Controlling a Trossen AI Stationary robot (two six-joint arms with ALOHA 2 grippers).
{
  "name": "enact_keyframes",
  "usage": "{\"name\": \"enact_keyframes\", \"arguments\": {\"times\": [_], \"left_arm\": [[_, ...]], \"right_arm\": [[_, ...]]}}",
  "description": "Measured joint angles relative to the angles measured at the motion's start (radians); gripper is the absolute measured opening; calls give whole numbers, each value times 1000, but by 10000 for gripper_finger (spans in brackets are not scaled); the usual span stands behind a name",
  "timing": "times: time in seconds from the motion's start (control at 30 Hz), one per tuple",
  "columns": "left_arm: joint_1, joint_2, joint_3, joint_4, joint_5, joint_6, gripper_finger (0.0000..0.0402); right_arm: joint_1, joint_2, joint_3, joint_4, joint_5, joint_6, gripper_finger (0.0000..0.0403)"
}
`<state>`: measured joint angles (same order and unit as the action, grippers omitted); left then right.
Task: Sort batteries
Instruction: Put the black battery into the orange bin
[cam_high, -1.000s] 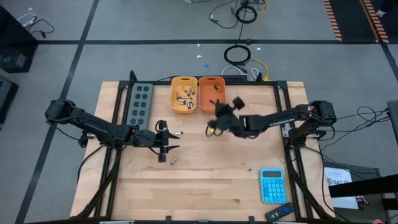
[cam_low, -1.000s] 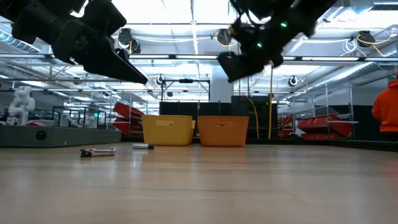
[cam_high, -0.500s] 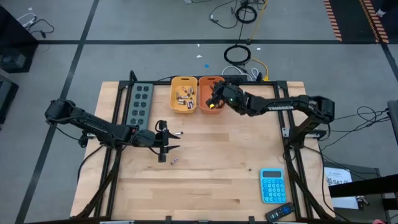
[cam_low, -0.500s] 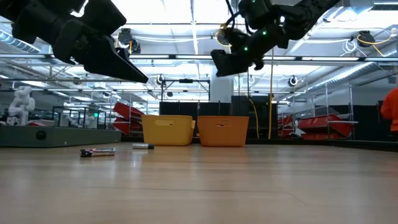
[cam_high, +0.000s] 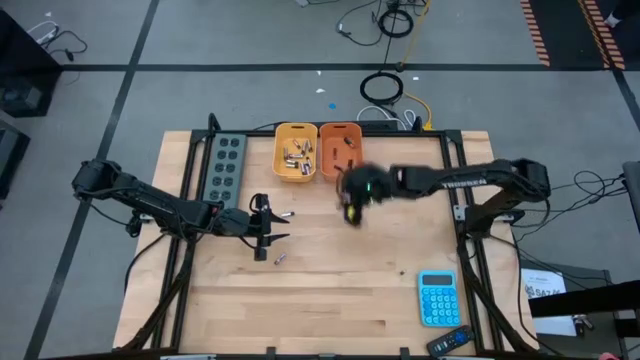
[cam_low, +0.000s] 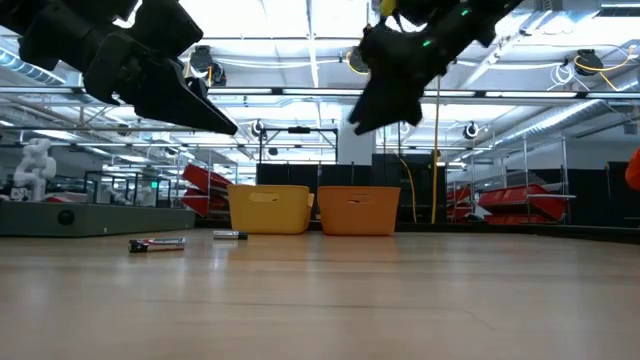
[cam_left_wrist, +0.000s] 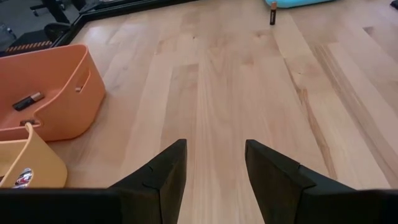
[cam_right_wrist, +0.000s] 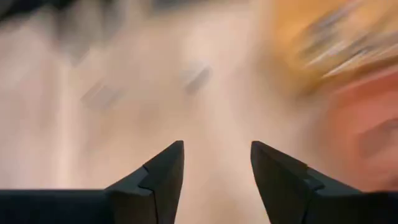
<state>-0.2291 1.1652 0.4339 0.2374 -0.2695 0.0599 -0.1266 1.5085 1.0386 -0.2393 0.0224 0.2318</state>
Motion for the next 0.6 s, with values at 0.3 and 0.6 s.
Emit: {"name": "enact_keyframes", "arguments": {"times": [0.3,0.6], "left_arm": [[0,0,0,8,0,-35,173],[0,0,0,17,0,-55,173]], "right_arm": [[399,7,-2,-507,-11,495,197],[626,5,-3,-619,108,869,217]]}}
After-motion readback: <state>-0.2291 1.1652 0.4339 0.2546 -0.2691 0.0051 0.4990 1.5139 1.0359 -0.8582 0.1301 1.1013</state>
